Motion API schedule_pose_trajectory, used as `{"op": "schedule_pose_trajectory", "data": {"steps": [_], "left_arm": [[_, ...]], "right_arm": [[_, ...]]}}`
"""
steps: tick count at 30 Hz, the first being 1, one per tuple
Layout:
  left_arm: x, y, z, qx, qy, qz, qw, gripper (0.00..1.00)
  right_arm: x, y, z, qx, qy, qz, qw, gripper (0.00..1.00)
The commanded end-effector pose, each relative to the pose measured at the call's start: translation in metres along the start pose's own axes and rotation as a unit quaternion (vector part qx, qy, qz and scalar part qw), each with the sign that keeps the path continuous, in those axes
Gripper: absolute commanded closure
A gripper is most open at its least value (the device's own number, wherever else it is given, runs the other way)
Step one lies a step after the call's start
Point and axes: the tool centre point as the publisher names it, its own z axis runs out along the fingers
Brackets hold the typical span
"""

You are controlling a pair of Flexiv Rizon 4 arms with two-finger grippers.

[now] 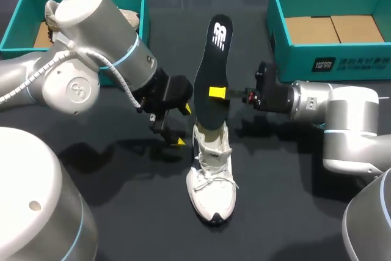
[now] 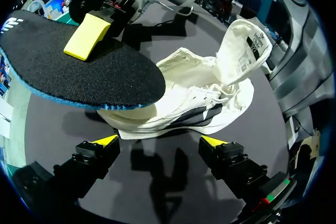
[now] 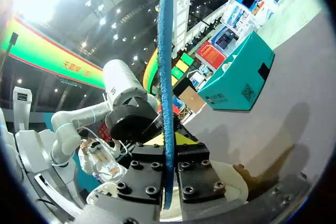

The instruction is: Take the shoe out of the shoebox, open the shoe tongue, remove and reinsert the insole, then place the shoe into the shoebox

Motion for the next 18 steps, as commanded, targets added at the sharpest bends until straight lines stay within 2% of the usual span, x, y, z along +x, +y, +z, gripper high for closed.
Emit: {"op": "schedule_pose_trajectory", "data": {"steps": [1, 9, 18], "left_arm": [[0.0003, -0.0055, 0.0042, -0.014, 0.002, 0.016, 1.000, 0.00], [-0.0005, -0.0054, 0.0057, -0.014, 0.001, 0.014, 1.000, 0.00], [-0.0052, 0.0028, 0.0066, -0.006, -0.027, -0.015, 1.000, 0.00]], "right_arm": [[0.0107, 0.0019, 0.0013, -0.002, -0.061, -0.008, 0.998, 1.00], [0.0107, 0.0019, 0.0013, -0.002, -0.061, -0.008, 0.998, 1.00], [0.0042, -0.0010, 0.0020, 0.005, -0.062, -0.038, 0.997, 1.00]]}}
